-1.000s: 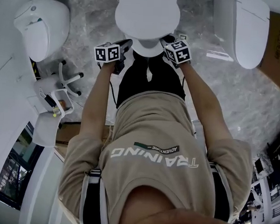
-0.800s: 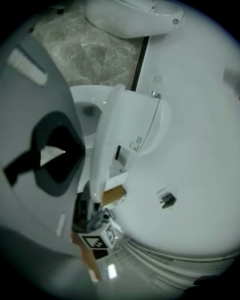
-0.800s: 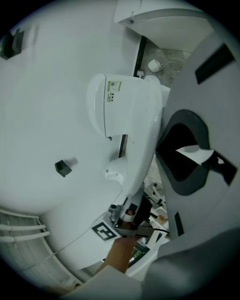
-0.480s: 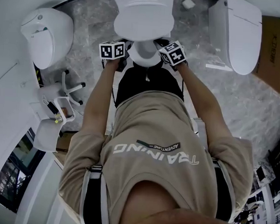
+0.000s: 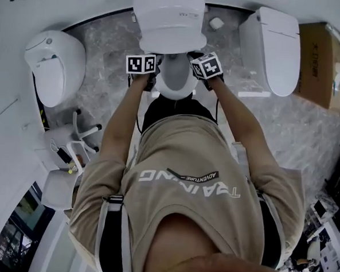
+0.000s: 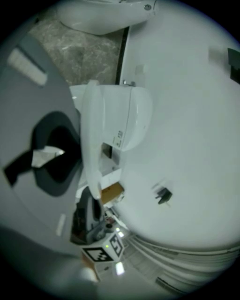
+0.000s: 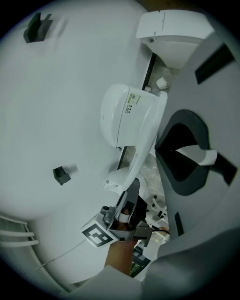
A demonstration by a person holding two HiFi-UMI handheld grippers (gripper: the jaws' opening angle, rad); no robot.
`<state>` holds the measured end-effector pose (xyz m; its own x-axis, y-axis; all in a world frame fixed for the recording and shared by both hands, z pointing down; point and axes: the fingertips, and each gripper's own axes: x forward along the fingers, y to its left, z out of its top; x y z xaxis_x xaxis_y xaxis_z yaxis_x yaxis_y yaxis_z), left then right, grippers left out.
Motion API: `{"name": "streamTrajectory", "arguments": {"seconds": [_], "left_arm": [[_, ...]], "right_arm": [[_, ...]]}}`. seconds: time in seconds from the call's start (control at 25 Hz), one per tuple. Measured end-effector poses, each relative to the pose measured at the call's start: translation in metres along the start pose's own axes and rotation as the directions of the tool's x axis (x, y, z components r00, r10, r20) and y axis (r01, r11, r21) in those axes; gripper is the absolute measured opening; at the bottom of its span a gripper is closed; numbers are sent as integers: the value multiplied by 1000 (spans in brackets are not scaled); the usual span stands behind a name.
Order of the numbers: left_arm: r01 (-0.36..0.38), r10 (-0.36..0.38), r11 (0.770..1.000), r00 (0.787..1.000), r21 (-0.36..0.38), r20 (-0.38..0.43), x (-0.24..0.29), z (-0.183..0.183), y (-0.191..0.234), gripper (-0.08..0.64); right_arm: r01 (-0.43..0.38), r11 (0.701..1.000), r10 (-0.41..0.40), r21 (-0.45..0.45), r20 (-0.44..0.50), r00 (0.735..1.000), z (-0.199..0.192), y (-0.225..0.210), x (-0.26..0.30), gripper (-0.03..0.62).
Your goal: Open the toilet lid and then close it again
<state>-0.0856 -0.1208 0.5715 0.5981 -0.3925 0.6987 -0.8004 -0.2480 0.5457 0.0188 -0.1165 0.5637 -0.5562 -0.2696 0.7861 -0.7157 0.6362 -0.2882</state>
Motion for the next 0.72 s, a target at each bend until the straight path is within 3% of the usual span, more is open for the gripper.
{"name": "streamTrajectory", "arguments": {"seconds": [0.16,0.28,0.52,0.72], "left_arm": [[-12,12,1000,1000,11,-27,-5,11,8,5],[-43,47,997,997,70,-59,-7,23,16,5],[-53,58,994,997,95,-56,-3,54,26,5],[-83,87,993,995,82,-47,7,77,29,5]], "right_arm": [[64,997,-63,33,-12,998,14,-5,-2,14],[99,992,-99,83,1,995,28,-13,-3,14],[102,982,-112,160,53,992,65,-26,-1,14],[102,988,-107,115,40,993,87,-40,0,14]]}}
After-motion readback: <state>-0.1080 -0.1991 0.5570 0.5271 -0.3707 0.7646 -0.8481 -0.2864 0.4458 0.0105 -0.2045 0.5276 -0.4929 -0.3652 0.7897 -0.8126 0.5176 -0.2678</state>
